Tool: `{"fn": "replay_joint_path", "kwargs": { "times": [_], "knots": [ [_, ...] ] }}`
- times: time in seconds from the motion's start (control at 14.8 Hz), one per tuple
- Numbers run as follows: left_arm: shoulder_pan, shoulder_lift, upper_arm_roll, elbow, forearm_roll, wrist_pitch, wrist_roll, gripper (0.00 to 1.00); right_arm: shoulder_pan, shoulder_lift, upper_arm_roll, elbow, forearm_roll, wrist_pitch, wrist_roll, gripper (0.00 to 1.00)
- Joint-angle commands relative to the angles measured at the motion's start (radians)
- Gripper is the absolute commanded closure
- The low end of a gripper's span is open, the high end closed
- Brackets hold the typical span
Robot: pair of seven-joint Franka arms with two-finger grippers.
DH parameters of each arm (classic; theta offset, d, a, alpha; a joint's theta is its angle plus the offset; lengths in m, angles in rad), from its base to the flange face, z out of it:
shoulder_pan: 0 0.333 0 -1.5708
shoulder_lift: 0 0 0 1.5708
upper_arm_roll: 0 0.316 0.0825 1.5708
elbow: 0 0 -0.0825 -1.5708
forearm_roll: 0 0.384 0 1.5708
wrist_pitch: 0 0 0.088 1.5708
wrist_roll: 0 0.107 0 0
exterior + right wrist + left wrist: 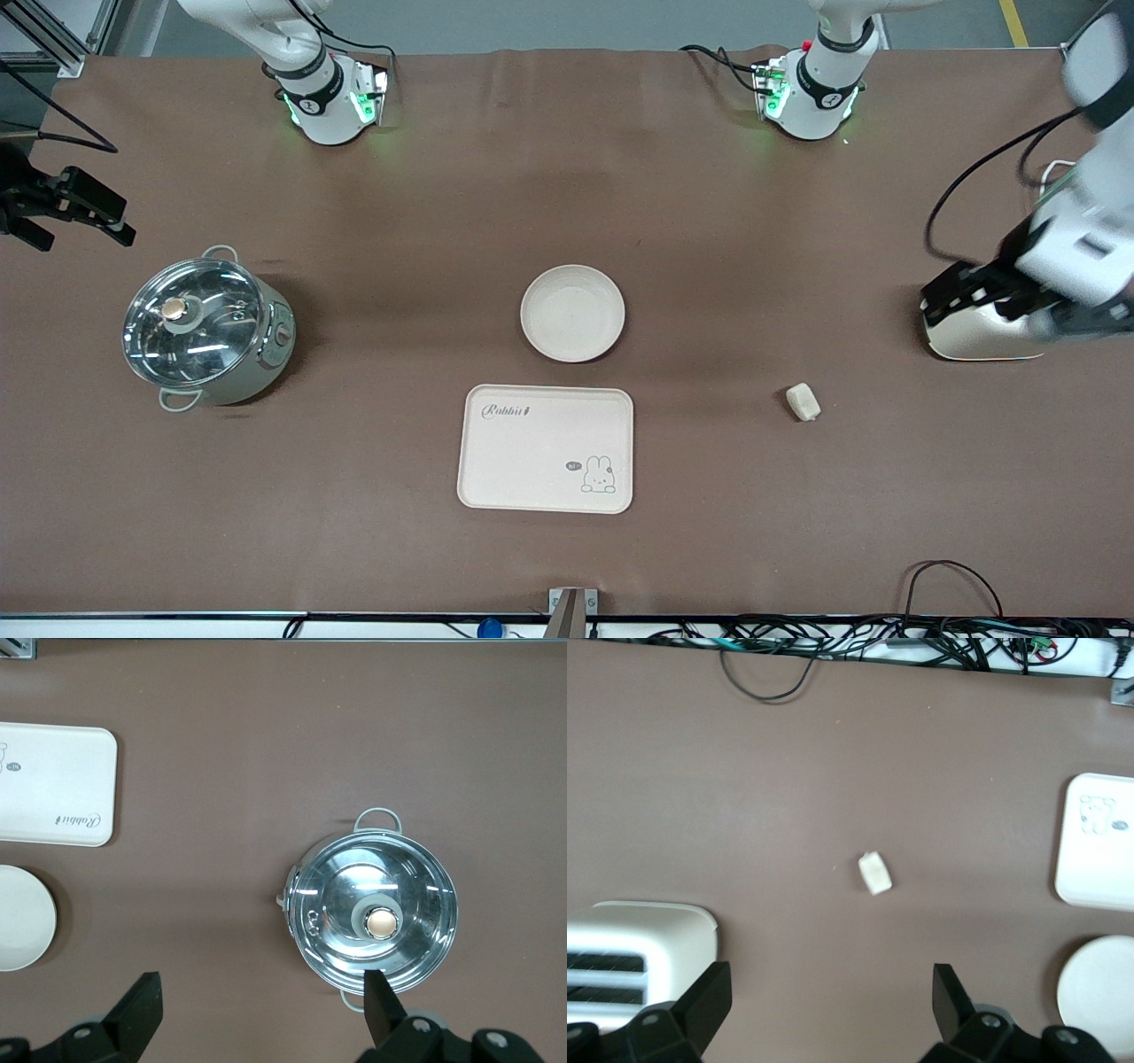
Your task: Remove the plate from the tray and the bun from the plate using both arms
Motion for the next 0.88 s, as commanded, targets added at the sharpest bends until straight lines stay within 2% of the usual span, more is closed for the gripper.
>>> {"fn": "replay_joint_path", "kwargs": {
  "times": [0.0, 0.2, 0.34, 0.47, 0.61, 0.81],
  "knots": [
    [-0.029, -0.121, 0.089, -0.09, -0.052, -0.03, 0.117, 0.0, 0.0, 0.004, 0.005, 0.04, -0.015, -0.014, 0.037, 0.0],
    [-0.023, -0.217, 0.089, -0.188, -0.039, -0.026, 0.122, 0.0, -0.003, 0.006, 0.005, 0.042, -0.015, -0.01, 0.062, 0.0],
    [-0.023, -0.238, 0.089, -0.215, -0.037, -0.024, 0.122, 0.0, -0.001, 0.006, 0.005, 0.042, -0.015, -0.007, 0.07, 0.0],
    [-0.026, -0.216, 0.079, -0.183, -0.023, -0.035, 0.121, 0.0, 0.0, 0.006, 0.005, 0.042, -0.015, -0.007, 0.07, 0.0],
    [-0.029, -0.176, 0.06, -0.118, 0.061, -0.081, 0.148, 0.0, 0.002, 0.004, 0.005, 0.042, -0.015, -0.007, 0.07, 0.0],
    [-0.019, -0.151, 0.053, -0.078, 0.061, -0.107, 0.141, 0.0, 0.003, 0.006, 0.005, 0.04, -0.014, -0.008, 0.07, 0.0]
  ]
}}
